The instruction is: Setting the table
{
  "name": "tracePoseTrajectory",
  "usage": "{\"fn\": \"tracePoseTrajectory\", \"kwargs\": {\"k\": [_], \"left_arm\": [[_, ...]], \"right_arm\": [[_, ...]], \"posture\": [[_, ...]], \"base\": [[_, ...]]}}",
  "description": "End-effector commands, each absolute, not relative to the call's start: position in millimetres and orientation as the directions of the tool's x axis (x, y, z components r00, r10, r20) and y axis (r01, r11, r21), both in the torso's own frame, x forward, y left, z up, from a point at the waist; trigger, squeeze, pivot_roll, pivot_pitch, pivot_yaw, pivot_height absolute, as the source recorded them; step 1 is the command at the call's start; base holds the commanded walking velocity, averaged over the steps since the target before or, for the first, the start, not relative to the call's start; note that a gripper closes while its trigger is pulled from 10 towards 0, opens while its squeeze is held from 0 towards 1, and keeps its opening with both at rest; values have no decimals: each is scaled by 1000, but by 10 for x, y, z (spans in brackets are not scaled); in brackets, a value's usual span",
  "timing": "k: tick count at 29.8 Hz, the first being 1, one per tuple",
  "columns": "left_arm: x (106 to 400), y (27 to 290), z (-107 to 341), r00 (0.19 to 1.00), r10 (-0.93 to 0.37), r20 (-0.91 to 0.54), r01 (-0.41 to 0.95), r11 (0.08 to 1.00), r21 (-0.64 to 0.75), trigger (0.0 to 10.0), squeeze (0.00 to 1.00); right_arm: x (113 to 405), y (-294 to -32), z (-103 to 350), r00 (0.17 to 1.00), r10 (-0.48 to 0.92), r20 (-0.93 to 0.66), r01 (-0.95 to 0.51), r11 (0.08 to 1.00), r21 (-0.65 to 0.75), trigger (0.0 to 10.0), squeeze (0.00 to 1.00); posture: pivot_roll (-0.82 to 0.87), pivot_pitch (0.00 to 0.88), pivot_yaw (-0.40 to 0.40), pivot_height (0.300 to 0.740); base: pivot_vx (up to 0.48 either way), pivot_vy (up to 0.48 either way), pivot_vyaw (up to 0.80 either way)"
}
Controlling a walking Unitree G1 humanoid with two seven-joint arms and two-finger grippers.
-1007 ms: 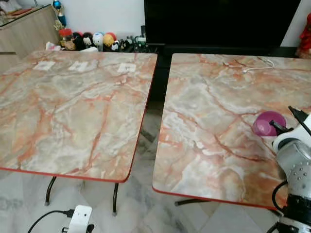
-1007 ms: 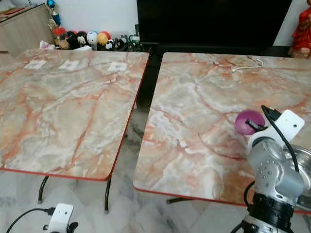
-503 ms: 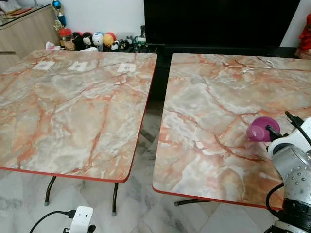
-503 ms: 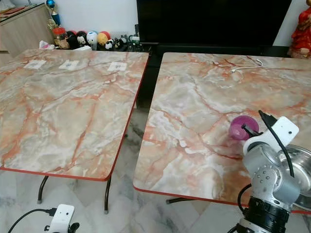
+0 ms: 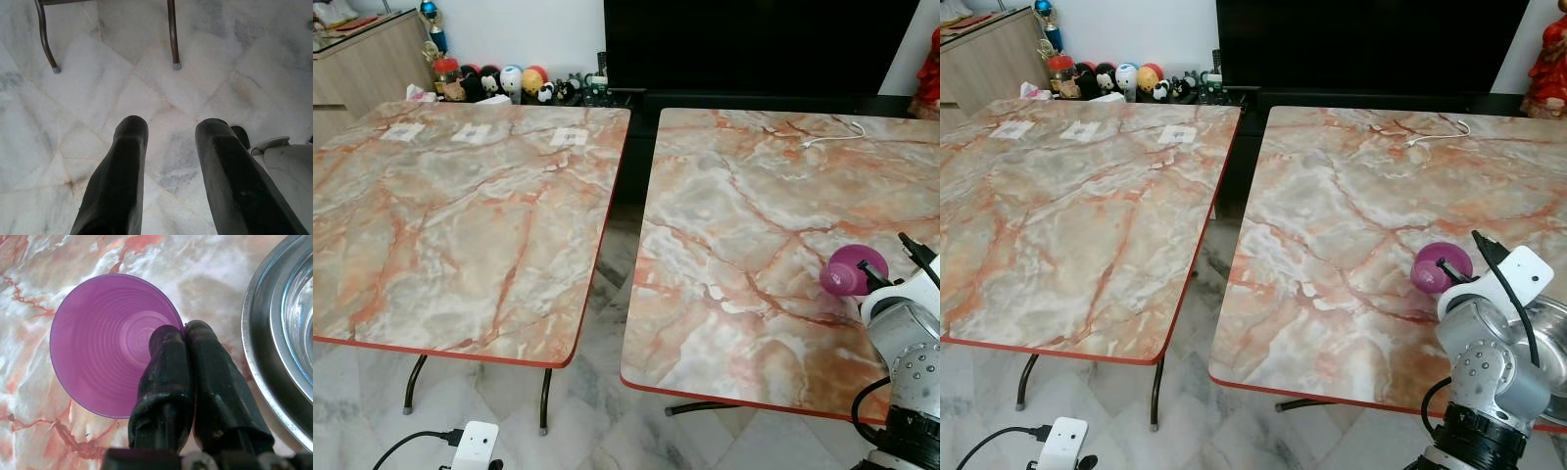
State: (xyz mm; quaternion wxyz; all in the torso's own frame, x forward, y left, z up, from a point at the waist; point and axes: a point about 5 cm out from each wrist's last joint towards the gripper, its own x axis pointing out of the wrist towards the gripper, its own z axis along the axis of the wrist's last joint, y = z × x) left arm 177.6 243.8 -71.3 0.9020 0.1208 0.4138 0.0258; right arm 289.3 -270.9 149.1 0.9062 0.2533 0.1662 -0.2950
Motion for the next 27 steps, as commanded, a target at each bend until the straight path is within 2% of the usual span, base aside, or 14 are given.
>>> {"fn": "tracePoseTrajectory", "kwargs": {"k": [1,12,13,14,15,16,17,18,19,20,27], "left_arm": [[1753,2468,-717,649,151,-746,59,967,247,10000,0],[1774,2467,-706,655,152,-740,56,967,247,10000,0],[1776,2468,-705,655,152,-740,56,967,248,10000,0],[1780,2469,-703,657,152,-739,55,967,248,10000,0],[1783,2470,-700,658,152,-738,55,967,247,10000,0],[1789,2474,-696,659,152,-737,54,968,247,10000,0],[1792,2477,-694,660,151,-736,53,968,247,10000,0],[1792,2477,-694,660,151,-736,53,968,247,10000,0],[1793,2478,-693,660,151,-736,54,967,247,10000,0],[1793,2480,-692,660,151,-736,54,967,247,10000,0],[1777,2482,-699,659,153,-737,53,967,248,10000,0]], "right_arm": [[2876,-2698,1543,780,-449,-435,611,697,376,10000,0],[2861,-2701,1527,770,-459,-444,624,685,375,10000,0],[2861,-2701,1527,770,-459,-444,625,685,376,10000,212],[2861,-2701,1527,769,-460,-443,625,684,376,10000,553],[2861,-2701,1528,769,-460,-443,625,684,376,10000,847],[2861,-2702,1528,769,-462,-443,626,684,374,10000,918],[2861,-2702,1530,768,-463,-442,627,684,373,10000,745],[2861,-2702,1530,768,-463,-442,627,684,373,10000,745],[2860,-2703,1530,768,-464,-442,627,684,372,10000,180],[2860,-2704,1531,767,-465,-442,628,684,371,10000,0],[2863,-2712,1536,766,-470,-439,632,680,373,10000,0]], "posture": [[56,0,-21,740],[57,0,-20,740],[57,0,-20,740],[57,0,-20,740],[57,0,-20,740],[57,0,-20,740],[57,0,-19,740],[57,0,-19,740],[57,0,-19,740],[57,0,-19,740],[60,0,-20,740]], "base": [[0,0,0],[0,0,0],[0,0,0],[0,0,0],[0,0,0],[0,0,0],[0,0,0],[0,0,0],[0,0,0],[0,0,0],[0,0,0]]}}
